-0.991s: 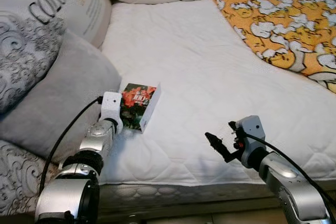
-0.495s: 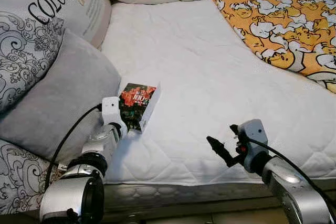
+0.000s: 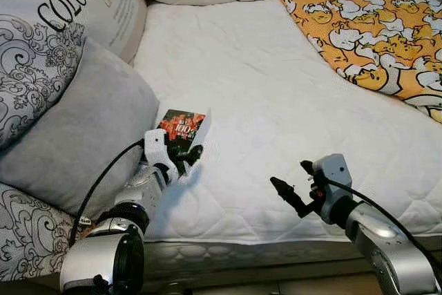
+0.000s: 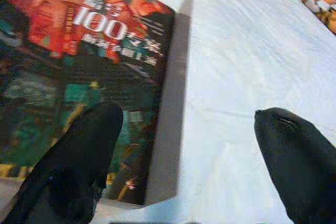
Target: Clean up the room
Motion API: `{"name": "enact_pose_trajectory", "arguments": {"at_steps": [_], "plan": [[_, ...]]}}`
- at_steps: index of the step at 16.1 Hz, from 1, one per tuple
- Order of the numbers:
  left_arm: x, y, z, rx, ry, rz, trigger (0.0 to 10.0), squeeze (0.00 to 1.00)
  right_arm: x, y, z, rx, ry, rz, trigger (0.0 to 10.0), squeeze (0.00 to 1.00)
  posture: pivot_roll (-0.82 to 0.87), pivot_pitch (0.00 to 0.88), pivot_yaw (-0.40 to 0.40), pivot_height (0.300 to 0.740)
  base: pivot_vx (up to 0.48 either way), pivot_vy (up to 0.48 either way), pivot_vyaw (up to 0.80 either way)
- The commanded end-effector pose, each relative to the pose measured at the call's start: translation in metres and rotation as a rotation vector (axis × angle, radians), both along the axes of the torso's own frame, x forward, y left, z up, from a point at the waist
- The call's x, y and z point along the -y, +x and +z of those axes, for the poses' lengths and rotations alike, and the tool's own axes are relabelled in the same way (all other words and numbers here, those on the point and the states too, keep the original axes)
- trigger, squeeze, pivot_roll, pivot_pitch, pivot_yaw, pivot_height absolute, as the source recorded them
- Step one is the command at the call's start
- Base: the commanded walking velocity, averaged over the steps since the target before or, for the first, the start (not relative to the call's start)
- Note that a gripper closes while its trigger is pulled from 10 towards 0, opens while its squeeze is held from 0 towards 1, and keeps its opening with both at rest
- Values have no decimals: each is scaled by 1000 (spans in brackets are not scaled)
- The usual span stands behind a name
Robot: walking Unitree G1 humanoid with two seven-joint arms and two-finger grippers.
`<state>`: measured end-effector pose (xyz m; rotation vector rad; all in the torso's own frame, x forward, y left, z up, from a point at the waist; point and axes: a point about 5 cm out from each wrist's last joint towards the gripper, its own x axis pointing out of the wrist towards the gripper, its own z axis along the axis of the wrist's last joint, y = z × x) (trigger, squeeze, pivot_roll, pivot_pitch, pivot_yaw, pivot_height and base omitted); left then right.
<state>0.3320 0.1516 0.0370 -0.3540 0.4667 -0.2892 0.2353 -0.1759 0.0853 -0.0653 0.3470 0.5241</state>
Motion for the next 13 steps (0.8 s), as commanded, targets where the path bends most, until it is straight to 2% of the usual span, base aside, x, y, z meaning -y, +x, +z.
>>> {"name": "enact_pose_trajectory", "arguments": {"at_steps": [1, 2, 3, 4, 5, 6, 7, 8, 9, 13], "plan": [[1, -1, -2, -8, 96, -44, 10000, 0, 3, 0, 2, -1, -8, 2, 10000, 0, -151, 0, 20, 740, 0, 0, 0], [0, -2, -4, -10, 148, -54, 10000, 0, 3, 0, 2, -1, -10, 2, 10000, 0, -152, 0, 20, 740, 0, 0, 0], [-11, -6, -12, -40, 400, -48, 10000, 0, 3, -1, 2, -1, -11, 3, 10000, 0, -153, 0, 23, 740, 0, 0, 0], [-16, -5, -11, -44, 419, -4, 10000, 0, 2, -1, 3, 0, -10, 5, 10000, 0, -154, 0, 25, 740, 0, 0, 0], [-16, -4, -9, -31, 387, 5, 10000, 0, 2, -1, 3, 1, -10, 9, 10000, 0, -153, 0, 24, 740, 0, 0, 0], [-13, -3, -7, -22, 329, 22, 4000, 0, 1, 0, 4, 2, -10, 15, 10000, 0, -151, 0, 22, 740, 0, 0, 0], [-13, -2, -7, -20, 299, 35, 4000, 0, 1, 0, 4, 1, -10, 17, 10000, 0, -151, 0, 22, 740, 0, 0, 0], [-12, -2, -6, -20, 268, 52, 3059, 0, 1, 0, 4, -1, -11, 22, 10000, 0, -148, 0, 20, 740, 0, 0, 0], [-12, -3, -8, -34, 264, 55, 0, 0, 1, -1, 3, -4, -32, 42, 10000, 0, -147, 0, 19, 740, 0, 0, 0], [-10, -6, -12, -40, 289, 39, 0, 0, 2, -1, 4, -1, -51, 58, 10000, 0, -148, 0, 18, 740, 0, 0, 0]]}}
